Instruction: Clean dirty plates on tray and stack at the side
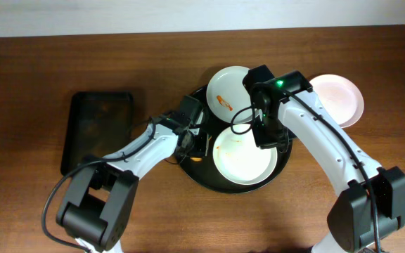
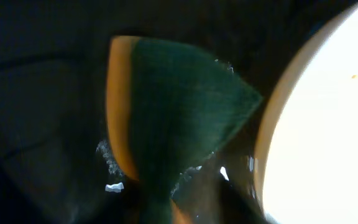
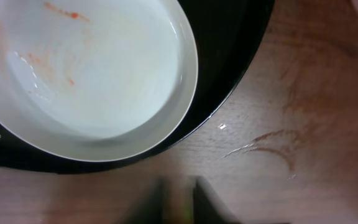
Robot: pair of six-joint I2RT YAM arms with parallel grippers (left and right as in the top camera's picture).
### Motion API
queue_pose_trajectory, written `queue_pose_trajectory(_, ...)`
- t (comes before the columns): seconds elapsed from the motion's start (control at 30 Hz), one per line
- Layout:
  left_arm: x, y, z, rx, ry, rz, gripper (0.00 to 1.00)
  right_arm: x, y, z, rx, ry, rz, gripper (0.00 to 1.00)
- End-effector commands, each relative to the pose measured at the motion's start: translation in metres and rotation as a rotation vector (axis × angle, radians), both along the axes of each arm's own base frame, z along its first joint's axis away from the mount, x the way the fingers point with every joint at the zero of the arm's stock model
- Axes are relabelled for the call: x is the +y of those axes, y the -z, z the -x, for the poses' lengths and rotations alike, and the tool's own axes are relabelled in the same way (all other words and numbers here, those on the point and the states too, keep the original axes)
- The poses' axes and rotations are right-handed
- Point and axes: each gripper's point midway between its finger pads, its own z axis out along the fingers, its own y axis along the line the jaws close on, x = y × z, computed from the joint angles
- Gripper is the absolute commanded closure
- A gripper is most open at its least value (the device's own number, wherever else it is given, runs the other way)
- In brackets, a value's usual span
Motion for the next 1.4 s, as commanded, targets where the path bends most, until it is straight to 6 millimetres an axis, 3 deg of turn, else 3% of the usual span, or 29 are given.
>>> queue_pose_trajectory(0.0, 0.001, 0.006, 0.0, -0.009, -0.006, -0.031, 0.25, -0.004, -0.002, -0.002, 0.007, 0.003, -0.04, 0.39)
queue_pose_trajectory(0.13, 0.001, -0.001, -0.012, -0.056, -0.015, -0.048, 0.22, 0.006, -0.001, -0.007, 0.037, -0.034, -0.231, 0.33)
queue_pose_trajectory(0.2, -0.003, -0.008, -0.019, -0.075, -0.016, -0.036, 0.26, 0.003, -0.002, -0.01, 0.037, -0.015, -0.276, 0.33)
queue_pose_trajectory(0.23, -0.004, -0.012, -0.024, -0.09, -0.019, -0.034, 0.34, -0.002, -0.002, -0.011, 0.035, 0.002, -0.276, 0.33)
queue_pose_trajectory(0.33, -0.001, -0.011, -0.024, -0.096, -0.022, -0.066, 0.43, -0.006, -0.002, -0.012, 0.034, 0.015, -0.276, 0.33)
queue_pose_trajectory(0.53, 0.005, 0.011, -0.013, -0.084, -0.003, -0.175, 0.43, -0.006, 0.002, -0.014, 0.026, 0.016, -0.277, 0.32)
queue_pose_trajectory(0.67, 0.003, 0.033, -0.01, -0.063, 0.011, -0.212, 0.46, -0.006, 0.021, -0.011, 0.034, 0.028, -0.276, 0.27)
queue_pose_trajectory(0.73, 0.004, 0.04, -0.01, -0.055, 0.011, -0.221, 0.57, -0.007, 0.035, -0.008, 0.042, 0.029, -0.273, 0.16)
queue_pose_trajectory(0.87, 0.004, 0.038, -0.013, -0.068, 0.008, -0.223, 0.85, -0.008, 0.071, -0.003, 0.032, 0.027, -0.273, 0.13)
queue_pose_trajectory(0.93, 0.002, 0.035, -0.016, -0.076, 0.007, -0.221, 0.94, -0.009, 0.084, -0.004, 0.01, 0.024, -0.272, 0.13)
queue_pose_trajectory(1.1, -0.001, 0.025, -0.022, -0.085, 0.004, -0.215, 1.0, -0.009, 0.102, -0.006, -0.025, 0.015, -0.278, 0.14)
queue_pose_trajectory(1.27, -0.001, 0.019, -0.026, -0.102, 0.018, -0.212, 1.0, -0.018, 0.103, -0.011, -0.047, 0.013, -0.226, 0.14)
queue_pose_trajectory(1.37, 0.002, 0.019, -0.027, -0.102, 0.011, -0.212, 1.0, -0.016, 0.092, -0.021, -0.079, -0.013, -0.233, 0.15)
